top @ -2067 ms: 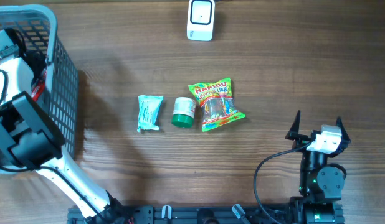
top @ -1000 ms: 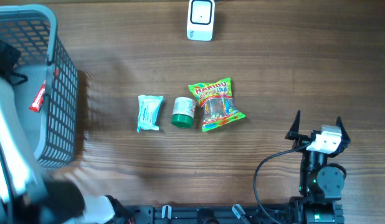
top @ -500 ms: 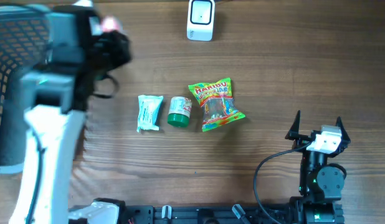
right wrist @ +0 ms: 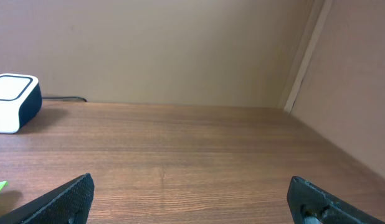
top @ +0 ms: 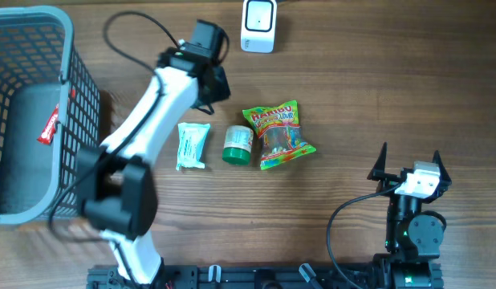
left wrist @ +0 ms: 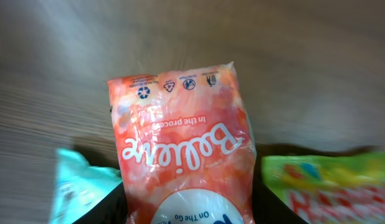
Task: Scan the item barcode
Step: 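Carry red pack past scanner and drop it near jar, then move left gripper back into basket above the red candy stick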
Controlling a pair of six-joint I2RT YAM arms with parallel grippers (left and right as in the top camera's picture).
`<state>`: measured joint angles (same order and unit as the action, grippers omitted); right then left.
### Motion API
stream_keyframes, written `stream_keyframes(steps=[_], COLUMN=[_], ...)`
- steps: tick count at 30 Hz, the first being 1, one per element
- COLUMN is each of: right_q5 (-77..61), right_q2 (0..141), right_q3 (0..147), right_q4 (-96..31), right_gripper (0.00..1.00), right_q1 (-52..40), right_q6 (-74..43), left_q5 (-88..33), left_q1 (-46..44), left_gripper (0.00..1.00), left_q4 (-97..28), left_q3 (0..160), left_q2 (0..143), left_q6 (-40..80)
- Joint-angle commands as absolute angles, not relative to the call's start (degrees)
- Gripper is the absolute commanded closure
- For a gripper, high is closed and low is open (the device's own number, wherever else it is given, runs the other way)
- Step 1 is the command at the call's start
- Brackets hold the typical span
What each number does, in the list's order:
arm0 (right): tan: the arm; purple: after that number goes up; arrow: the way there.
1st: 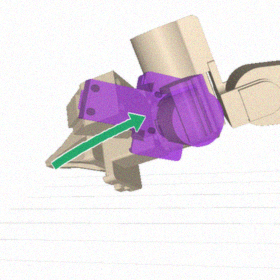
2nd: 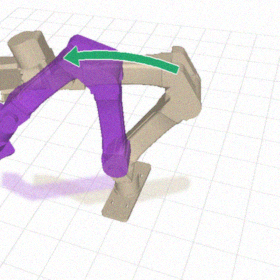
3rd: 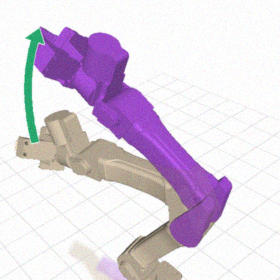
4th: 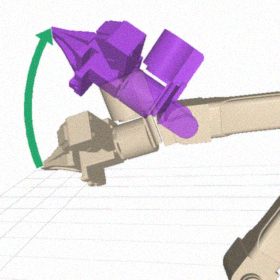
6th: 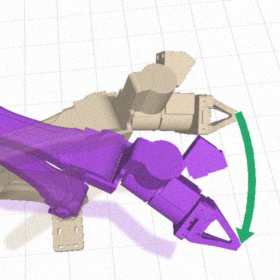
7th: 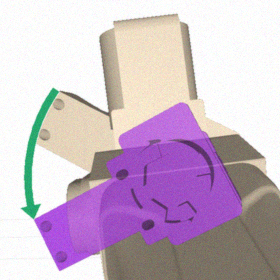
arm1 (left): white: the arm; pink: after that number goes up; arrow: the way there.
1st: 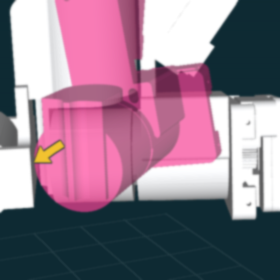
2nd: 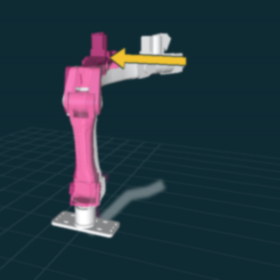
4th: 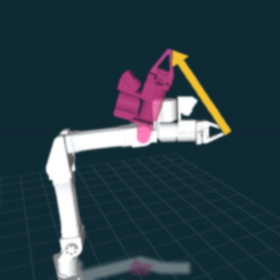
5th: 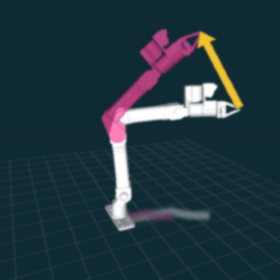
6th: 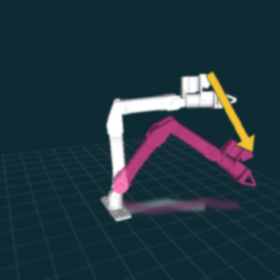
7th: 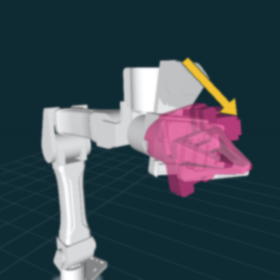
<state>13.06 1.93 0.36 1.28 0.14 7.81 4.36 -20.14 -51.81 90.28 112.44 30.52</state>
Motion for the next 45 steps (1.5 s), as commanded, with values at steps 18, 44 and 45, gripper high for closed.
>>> stream_keyframes(steps=[18, 44, 45], right_q5=[12.4, 12.4, 12.4], right_q2=[1.9, 1.9, 2.0], right_q3=[0.3, 0.3, 0.3], right_q4=[1.5, 1.5, 1.5], right_gripper=[0.00, 0.00, 0.00], right_q1=[-0.1, -0.1, -0.1], right_q6=[8.2, 8.2, 8.2], left_q5=[4.7, 22.9, 24.1], left_q1=[-21.1, -16.6, -14.9], left_gripper=[0.00, 0.00, 0.00], left_q4=[-56.1, -49.4, -48.9], left_q3=[89.8, 89.9, 89.9], left_q2=[119.3, 68.6, 67.4], left_q6=[33.5, 27.1, 27.4])
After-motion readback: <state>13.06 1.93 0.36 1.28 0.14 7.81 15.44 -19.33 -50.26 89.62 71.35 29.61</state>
